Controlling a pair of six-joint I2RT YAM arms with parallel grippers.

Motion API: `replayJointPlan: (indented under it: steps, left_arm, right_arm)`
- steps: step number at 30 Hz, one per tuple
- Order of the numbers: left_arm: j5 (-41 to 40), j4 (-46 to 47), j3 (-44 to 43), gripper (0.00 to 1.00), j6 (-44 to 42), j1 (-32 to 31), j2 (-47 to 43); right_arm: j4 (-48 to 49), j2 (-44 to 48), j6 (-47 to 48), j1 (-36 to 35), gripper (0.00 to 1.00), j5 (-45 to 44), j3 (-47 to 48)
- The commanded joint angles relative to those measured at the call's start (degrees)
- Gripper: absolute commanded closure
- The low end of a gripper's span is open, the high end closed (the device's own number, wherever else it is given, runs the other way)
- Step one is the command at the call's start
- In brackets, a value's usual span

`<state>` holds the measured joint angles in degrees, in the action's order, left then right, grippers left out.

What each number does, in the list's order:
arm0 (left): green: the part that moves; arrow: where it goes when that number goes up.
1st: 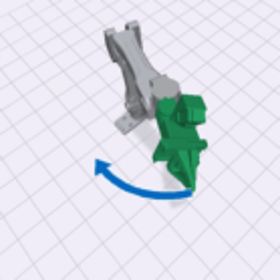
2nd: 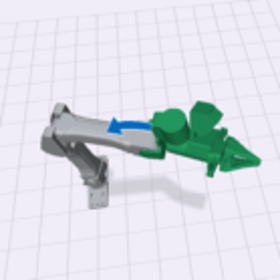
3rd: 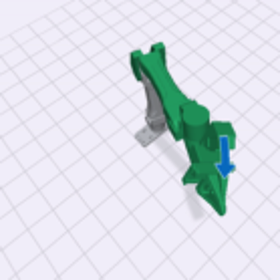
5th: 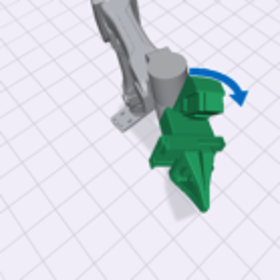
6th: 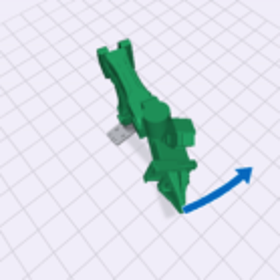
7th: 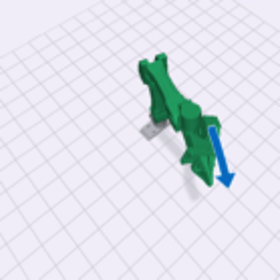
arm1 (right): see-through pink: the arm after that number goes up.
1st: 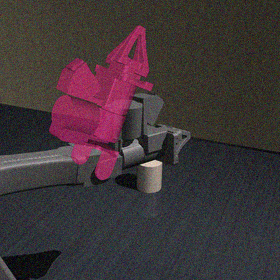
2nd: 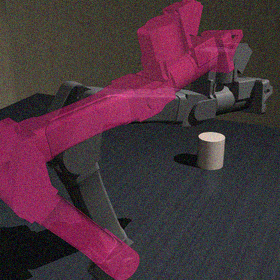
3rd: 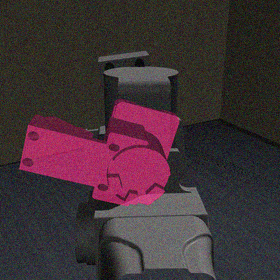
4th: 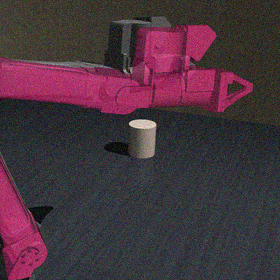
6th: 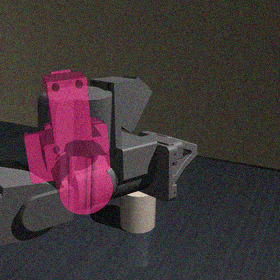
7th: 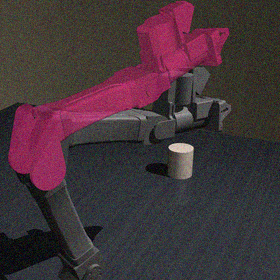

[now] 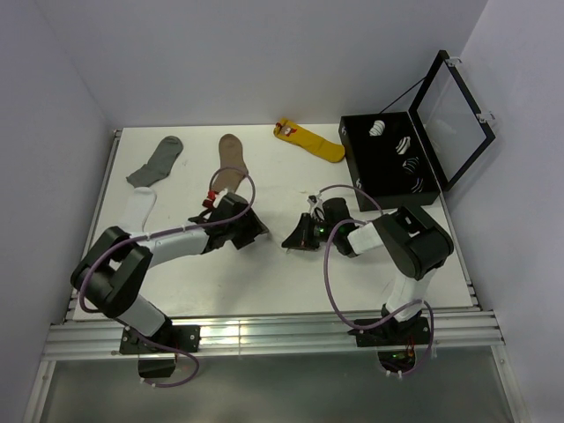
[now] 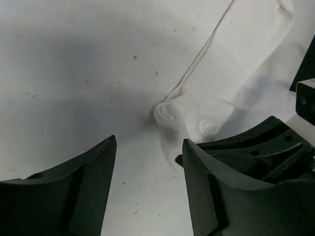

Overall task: Roll the socks
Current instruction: Roll the sock at the center of the board.

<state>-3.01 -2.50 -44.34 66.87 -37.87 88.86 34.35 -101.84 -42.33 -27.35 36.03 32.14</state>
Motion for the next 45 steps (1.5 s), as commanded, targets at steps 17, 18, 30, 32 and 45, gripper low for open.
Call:
replayJointPlan:
  steps: [17, 18, 30, 32, 45]
  left_arm:
    - [1.9, 3.9, -4.3, 0.47, -1.0, -1.5, 7.7]
    - [1.9, 3.9, -4.3, 0.48, -0.9, -1.5, 8.2]
    - [1.2, -0.5, -8.1, 0.82, -2.4, -1.9, 12.8]
    - [0.7, -2.2, -9.8, 0.96, -3.1, -1.9, 13.4]
    - [-3.1, -18.5, -21.2, 1.0, -12.3, -1.9, 16.0]
  right_arm:
    - [-6.0, -3.5, 1.8, 2.5, 1.0, 2.8, 3.5]
    - [-6.2, -3.5, 1.8, 2.5, 1.0, 2.8, 3.6]
    - [-10.5, -1.9, 5.1, 2.5, 0.96, 0.7, 4.9]
    - [-11.3, -0.6, 5.9, 2.5, 0.86, -0.2, 4.7]
    - [-27.9, 22.3, 25.8, -6.8, 0.52, -28.4, 7.0]
